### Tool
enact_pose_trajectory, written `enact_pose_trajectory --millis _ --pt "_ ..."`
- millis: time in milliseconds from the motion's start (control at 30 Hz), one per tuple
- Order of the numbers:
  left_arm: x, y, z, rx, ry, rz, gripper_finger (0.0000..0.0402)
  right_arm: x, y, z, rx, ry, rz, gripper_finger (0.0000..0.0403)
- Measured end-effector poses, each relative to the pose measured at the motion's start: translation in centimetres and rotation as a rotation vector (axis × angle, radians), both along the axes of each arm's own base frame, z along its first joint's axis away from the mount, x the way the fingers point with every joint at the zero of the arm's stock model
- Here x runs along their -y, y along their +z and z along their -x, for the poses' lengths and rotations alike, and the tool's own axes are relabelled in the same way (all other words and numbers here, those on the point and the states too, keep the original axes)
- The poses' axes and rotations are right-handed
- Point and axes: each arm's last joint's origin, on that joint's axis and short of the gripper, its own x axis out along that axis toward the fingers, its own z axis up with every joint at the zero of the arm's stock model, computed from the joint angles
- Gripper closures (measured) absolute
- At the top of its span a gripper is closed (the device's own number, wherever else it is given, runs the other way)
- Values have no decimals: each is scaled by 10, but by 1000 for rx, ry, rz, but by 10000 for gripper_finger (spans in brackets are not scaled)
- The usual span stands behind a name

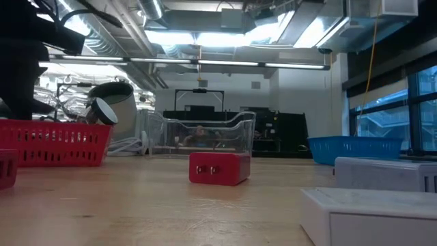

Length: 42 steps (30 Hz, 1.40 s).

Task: Pick & Place Office items
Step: Put the blue hourglass into the red bin, then put the blue charger adapter into the transparent bin

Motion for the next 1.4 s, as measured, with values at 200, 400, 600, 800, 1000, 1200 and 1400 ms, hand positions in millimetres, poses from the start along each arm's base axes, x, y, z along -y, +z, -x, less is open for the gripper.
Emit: enact_pose_trajectory --millis 200,400,600,800,1000,1200,1400 --pt "1 0 -1 -1 -33 4 185 0 0 0 1 0 -5 64" --pt "0 0 -2 16 -38 -19 176 0 0 0 1 0 -5 63" --pt "0 0 -1 6 -29 -5 158 0 0 0 1 0 -5 63" --pt "-1 5 -3 -61 -25 68 127 0 0 0 1 1 -7 63" --pt "-7 40 -17 -49 -67 0 125 -5 -2 -1 -9 101 -151 63" --pt "-9 75 -30 93 -106 -124 130 -20 -21 2 -225 220 -269 63" --pt "-6 89 -36 216 -127 -209 130 -48 -57 -11 -377 221 -290 63"
